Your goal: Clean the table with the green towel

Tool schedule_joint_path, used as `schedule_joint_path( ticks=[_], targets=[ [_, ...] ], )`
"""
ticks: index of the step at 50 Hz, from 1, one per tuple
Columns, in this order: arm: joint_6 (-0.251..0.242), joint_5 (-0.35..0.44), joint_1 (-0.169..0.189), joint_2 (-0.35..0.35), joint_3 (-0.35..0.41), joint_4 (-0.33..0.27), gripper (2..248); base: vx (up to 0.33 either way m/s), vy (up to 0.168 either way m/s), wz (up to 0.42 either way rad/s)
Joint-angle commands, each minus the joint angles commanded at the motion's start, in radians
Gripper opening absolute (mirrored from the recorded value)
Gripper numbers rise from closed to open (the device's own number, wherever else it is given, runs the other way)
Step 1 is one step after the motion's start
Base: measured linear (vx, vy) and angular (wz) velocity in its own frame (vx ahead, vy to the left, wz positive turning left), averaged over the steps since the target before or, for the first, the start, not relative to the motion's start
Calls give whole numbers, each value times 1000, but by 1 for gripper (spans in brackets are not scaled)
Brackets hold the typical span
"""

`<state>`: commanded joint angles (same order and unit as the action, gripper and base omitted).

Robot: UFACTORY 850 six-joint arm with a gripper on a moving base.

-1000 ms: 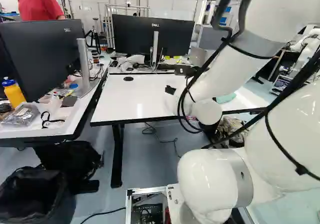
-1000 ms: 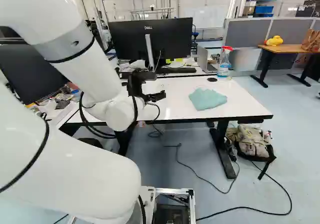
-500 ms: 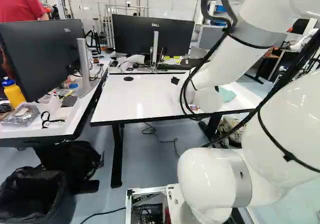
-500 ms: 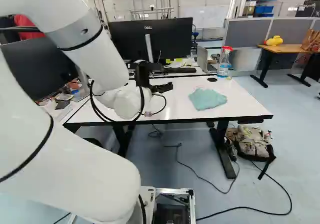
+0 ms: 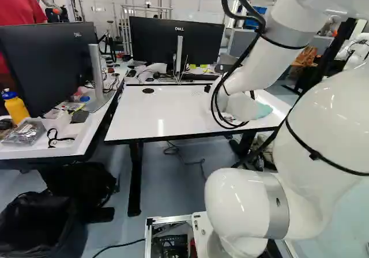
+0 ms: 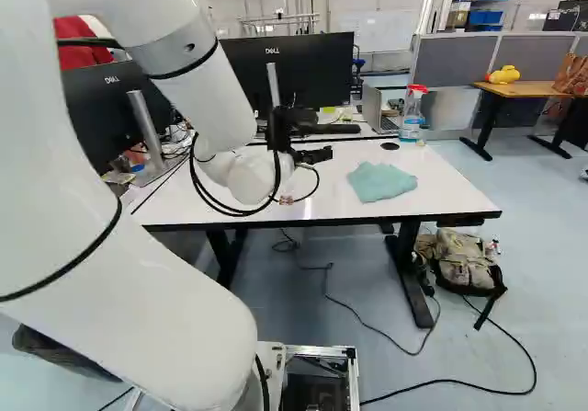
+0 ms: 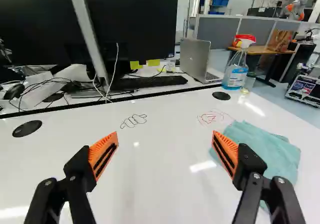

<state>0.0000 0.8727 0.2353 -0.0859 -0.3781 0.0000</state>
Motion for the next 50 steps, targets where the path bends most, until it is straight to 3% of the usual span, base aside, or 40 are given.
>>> schedule_joint_path(
  ticks=[50],
  targets=[
    [0, 0, 140, 182, -185, 0, 247, 0, 0, 0]
  ],
)
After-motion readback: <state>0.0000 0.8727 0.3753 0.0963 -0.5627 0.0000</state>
